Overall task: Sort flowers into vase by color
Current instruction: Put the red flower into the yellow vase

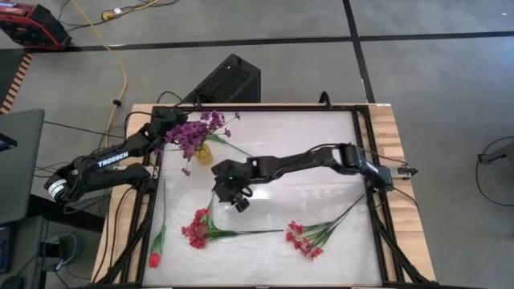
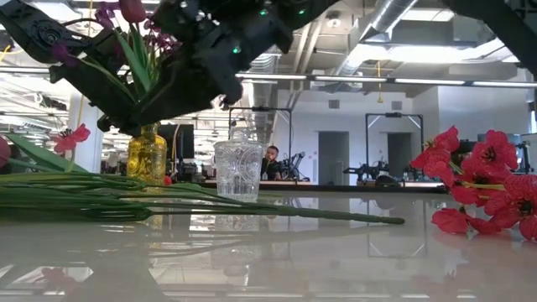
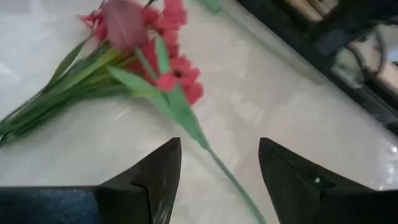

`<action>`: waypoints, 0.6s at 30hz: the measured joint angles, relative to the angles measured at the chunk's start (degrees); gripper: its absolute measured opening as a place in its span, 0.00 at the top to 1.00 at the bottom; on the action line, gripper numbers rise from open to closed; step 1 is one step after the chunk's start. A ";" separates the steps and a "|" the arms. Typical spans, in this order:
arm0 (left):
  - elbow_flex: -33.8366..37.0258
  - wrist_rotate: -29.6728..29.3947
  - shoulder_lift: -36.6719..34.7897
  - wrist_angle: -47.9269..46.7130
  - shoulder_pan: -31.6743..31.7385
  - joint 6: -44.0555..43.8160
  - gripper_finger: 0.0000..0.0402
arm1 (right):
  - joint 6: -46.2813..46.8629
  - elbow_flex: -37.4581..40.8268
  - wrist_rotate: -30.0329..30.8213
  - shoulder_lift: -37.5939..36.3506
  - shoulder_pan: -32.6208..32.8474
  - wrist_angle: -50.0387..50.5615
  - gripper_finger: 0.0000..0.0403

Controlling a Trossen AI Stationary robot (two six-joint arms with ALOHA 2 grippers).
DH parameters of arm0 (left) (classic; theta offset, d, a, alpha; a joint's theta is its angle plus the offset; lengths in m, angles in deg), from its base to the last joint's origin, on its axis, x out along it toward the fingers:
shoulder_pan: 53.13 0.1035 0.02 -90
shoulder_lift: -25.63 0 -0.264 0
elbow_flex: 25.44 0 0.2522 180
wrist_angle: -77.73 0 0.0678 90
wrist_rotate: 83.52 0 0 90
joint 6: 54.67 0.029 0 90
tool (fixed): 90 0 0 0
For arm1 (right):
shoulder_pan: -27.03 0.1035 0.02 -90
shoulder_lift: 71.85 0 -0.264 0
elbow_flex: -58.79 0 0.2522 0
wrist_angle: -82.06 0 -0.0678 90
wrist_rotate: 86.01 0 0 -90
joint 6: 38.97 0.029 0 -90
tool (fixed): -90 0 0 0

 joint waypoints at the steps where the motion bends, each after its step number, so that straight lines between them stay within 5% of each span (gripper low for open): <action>1: 0.00 0.00 0.00 0.02 0.00 0.01 1.00 | -0.29 -1.74 -0.07 1.51 -0.02 -0.59 0.41; 12: -0.02 0.16 0.42 0.15 0.00 -0.17 1.00 | -7.31 -23.96 0.08 15.39 -1.00 16.00 0.42; 18: -0.02 0.12 0.42 0.04 -0.01 -0.39 1.00 | -10.63 -26.82 0.30 19.24 -2.92 18.74 0.42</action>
